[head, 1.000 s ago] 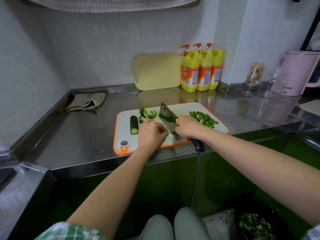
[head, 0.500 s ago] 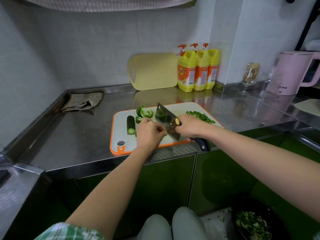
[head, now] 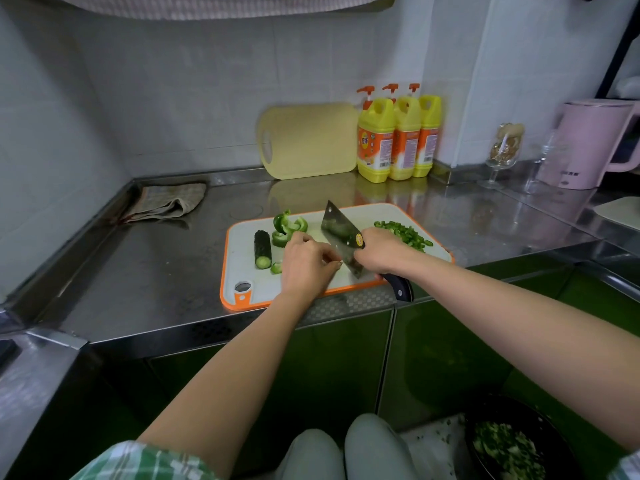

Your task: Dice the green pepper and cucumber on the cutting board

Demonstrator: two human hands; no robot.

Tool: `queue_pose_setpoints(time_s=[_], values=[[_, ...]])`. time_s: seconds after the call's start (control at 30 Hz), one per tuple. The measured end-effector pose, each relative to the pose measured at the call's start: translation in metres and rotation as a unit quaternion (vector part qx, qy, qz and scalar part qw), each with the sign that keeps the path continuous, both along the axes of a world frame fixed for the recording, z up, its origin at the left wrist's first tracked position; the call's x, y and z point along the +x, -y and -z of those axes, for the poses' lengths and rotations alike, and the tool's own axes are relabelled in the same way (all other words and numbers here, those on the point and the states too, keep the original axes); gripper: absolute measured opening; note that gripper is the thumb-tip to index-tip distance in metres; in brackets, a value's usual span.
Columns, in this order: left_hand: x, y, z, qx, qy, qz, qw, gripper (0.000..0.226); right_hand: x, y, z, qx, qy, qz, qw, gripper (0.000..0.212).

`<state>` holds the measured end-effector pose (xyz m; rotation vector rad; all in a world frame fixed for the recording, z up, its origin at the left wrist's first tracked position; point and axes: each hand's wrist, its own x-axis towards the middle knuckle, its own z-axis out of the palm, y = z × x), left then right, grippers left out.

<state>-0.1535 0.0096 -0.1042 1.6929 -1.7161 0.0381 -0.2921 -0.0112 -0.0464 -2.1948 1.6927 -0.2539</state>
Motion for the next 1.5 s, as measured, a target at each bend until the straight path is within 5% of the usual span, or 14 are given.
queue_pose_setpoints(time_s=[0.2,0.33,0.67,0.83,0.97,1.17,1.5], values=[[-0.007,0.012,0.003,0.030,-0.043,0.007,0.999,0.037,-0.025,0.008,-0.003,-0.011,0.098,0.043,0.994,0.013],[0.003,0.007,0.003,-0.002,-0.046,-0.028,0.999,0.031,-0.022,0.004,-0.011,0.022,0.152,0.026,0.988,0.013],[0.009,-0.010,-0.004,0.022,0.074,-0.111,0.991,0.023,-0.028,0.000,-0.005,0.065,0.064,0.048,0.995,0.007],[0.013,-0.010,-0.004,0.063,0.098,-0.177,0.977,0.029,-0.054,0.013,-0.007,0.056,0.084,0.119,0.988,0.011],[0.016,-0.013,-0.006,0.103,0.128,-0.205,0.965,0.029,-0.045,0.008,-0.005,0.041,0.140,0.071,0.987,0.007],[0.018,-0.011,-0.008,0.117,0.173,-0.187,0.960,0.031,-0.027,-0.009,-0.007,0.090,0.109,-0.002,0.990,0.017],[0.019,-0.005,-0.005,0.082,0.144,-0.128,0.978,0.029,-0.067,0.017,-0.003,0.074,0.139,0.131,0.979,0.011]])
